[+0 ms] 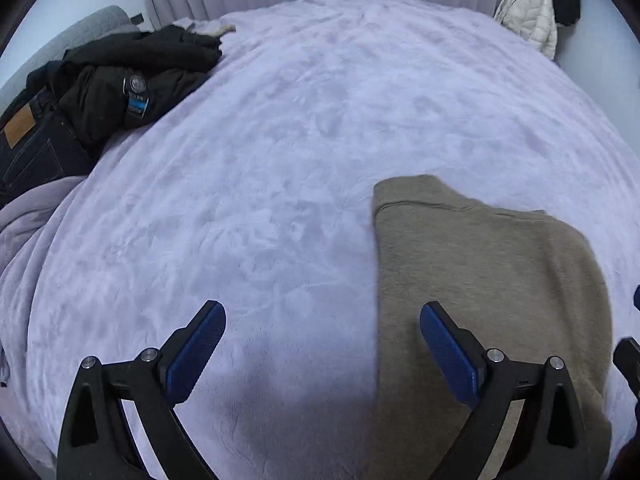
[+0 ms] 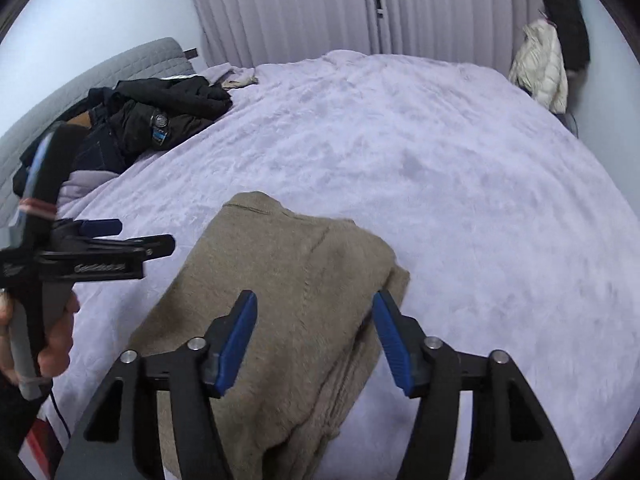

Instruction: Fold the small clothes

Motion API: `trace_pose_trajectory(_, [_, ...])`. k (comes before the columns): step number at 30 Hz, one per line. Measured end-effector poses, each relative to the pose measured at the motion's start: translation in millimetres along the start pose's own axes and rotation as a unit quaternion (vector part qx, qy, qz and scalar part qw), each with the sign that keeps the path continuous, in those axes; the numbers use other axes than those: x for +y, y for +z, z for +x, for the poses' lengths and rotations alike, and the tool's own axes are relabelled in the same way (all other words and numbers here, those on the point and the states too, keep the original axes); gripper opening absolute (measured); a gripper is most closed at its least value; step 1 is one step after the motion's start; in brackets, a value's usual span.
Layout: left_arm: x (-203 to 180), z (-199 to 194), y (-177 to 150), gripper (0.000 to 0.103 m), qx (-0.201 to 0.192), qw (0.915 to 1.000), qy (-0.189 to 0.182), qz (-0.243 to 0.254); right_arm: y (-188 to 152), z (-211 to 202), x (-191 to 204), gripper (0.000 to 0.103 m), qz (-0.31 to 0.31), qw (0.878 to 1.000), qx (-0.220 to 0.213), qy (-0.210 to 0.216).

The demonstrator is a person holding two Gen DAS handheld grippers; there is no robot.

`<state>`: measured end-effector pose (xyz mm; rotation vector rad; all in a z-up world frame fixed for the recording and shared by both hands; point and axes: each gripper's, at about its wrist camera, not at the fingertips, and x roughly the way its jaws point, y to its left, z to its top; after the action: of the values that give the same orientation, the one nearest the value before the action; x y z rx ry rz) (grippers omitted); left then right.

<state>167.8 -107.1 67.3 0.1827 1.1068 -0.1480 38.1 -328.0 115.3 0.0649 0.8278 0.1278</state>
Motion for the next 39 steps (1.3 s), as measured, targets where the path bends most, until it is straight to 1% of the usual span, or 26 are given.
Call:
trace_pose_trajectory(2, [-2.8,24.6,5.4,0.098,0.037,0.9993,-0.011,0.001,13.5,17.4,13.8,0.068,-0.029,0.999,0.017,0.026])
trace_pose_trajectory(3, [-5.6,33.8,7.1,0.098,0.043,0.9990,-0.012,0.000,18.4,29.8,16.9,0.068,-0.033,0.998,0.030,0.041])
trace_pose_trajectory(4, [-8.1,39.4,7.6,0.098,0.042,0.9991,-0.001,0.000,21.0,45.3,17.6,0.068,-0.033,0.997,0.045,0.050])
trace_pose_trajectory(6, [-14.6,42.9,6.3,0.098,0.030,0.9994,0.014,0.012,18.6,78.8,7.4,0.067,-0.026,0.996,0.086,0.026])
trace_pose_trajectory(7, [-19.9,44.0,6.1,0.098,0.024,0.9992,0.021,0.023,13.9,93.3,-0.7,0.067,-0.016,0.994,0.107,0.022])
trace_pose_trajectory(8, [-22.4,40.9,6.1,0.098,0.017,0.9989,0.028,0.034,9.4,99.2,-8.6,0.067,-0.007,0.994,0.106,0.028])
trace_pose_trajectory(10, [-23.7,27.7,4.5,0.098,-0.003,0.9984,0.029,0.049,8.2,91.9,-10.2,0.067,-0.005,0.995,0.093,0.022])
trace_pose_trajectory(11, [-22.1,20.1,3.1,0.098,-0.008,0.9986,0.019,0.049,8.3,82.7,-7.3,0.067,-0.009,0.996,0.090,0.011])
trace_pose_trajectory(13, [-15.5,0.3,-7.3,0.098,-0.019,0.9987,-0.025,0.041,7.1,61.9,4.4,0.068,-0.034,0.997,0.074,-0.012])
trace_pose_trajectory(15, [-12.8,-21.5,-23.8,0.098,-0.037,0.9969,-0.061,0.034,1.6,37.8,18.3,0.068,-0.066,0.997,0.047,-0.020])
trace_pose_trajectory(17, [-15.7,-37.1,-38.7,0.098,-0.048,0.9946,-0.086,0.033,-5.5,16.3,32.0,0.068,-0.084,0.996,0.030,-0.029])
trace_pose_trajectory(19, [-18.5,-40.5,-55.8,0.098,-0.041,0.9933,-0.103,0.031,-16.7,0.3,45.5,0.068,-0.092,0.995,0.018,-0.030])
trace_pose_trajectory(21, [-23.8,-32.2,-72.1,0.098,-0.024,0.9945,-0.096,0.032,-28.7,-6.1,57.7,0.068,-0.103,0.994,0.020,-0.030])
trace_pose_trajectory(22, [-24.5,-22.6,-81.2,0.098,-0.013,0.9954,-0.088,0.034,-40.0,-7.8,65.2,0.068,-0.118,0.992,0.021,-0.040])
trace_pose_trajectory(23, [-23.2,-16.6,-89.1,0.099,-0.009,0.9955,-0.089,0.030,-50.0,-8.3,70.2,0.068,-0.131,0.990,0.022,-0.050])
trace_pose_trajectory(24, [-19.9,-13.8,-95.2,0.099,-0.011,0.9952,-0.095,0.019,-64.5,-5.6,75.2,0.068,-0.147,0.987,0.033,-0.064])
trace_pose_trajectory(26, [-13.0,-18.5,-103.6,0.099,-0.010,0.9935,-0.114,0.003,-86.3,1.9,75.5,0.067,-0.156,0.983,0.059,-0.080])
trace_pose_trajectory(28, [-8.5,-29.4,-109.1,0.099,-0.007,0.9915,-0.130,0.006,-103.3,-3.2,69.0,0.068,-0.145,0.984,0.067,-0.077])
trace_pose_trajectory(30, [-9.3,-41.2,-109.8,0.099,-0.020,0.9900,-0.137,0.029,-107.5,-18.4,58.0,0.068,-0.119,0.989,0.069,-0.055])
trace_pose_trajectory(32, [-9.8,-47.1,-102.7,0.099,-0.039,0.9914,-0.116,0.044,-102.6,-34.1,37.3,0.073,-0.071,0.995,0.060,-0.024])
trace_pose_trajectory(33, [-10.4,-46.1,-98.4,0.099,-0.040,0.9918,-0.112,0.048,-99.1,-39.3,26.8,0.080,-0.047,0.997,0.053,-0.018])
trace_pose_trajectory(34, [-11.4,-43.2,-94.1,0.099,-0.034,0.9916,-0.114,0.051,-93.8,-41.8,13.5,0.081,-0.021,0.999,0.046,-0.015])
trace_pose_trajectory(36, [-13.5,-36.4,-89.1,0.099,-0.024,0.9917,-0.114,0.054,-85.4,-38.4,-4.5,0.081,0.009,0.999,0.048,-0.018])
trace_pose_trajectory(39, [-16.3,-29.8,-84.5,0.099,-0.022,0.9920,-0.110,0.058,-74.8,-26.2,-17.0,0.081,0.030,0.998,0.056,-0.001])
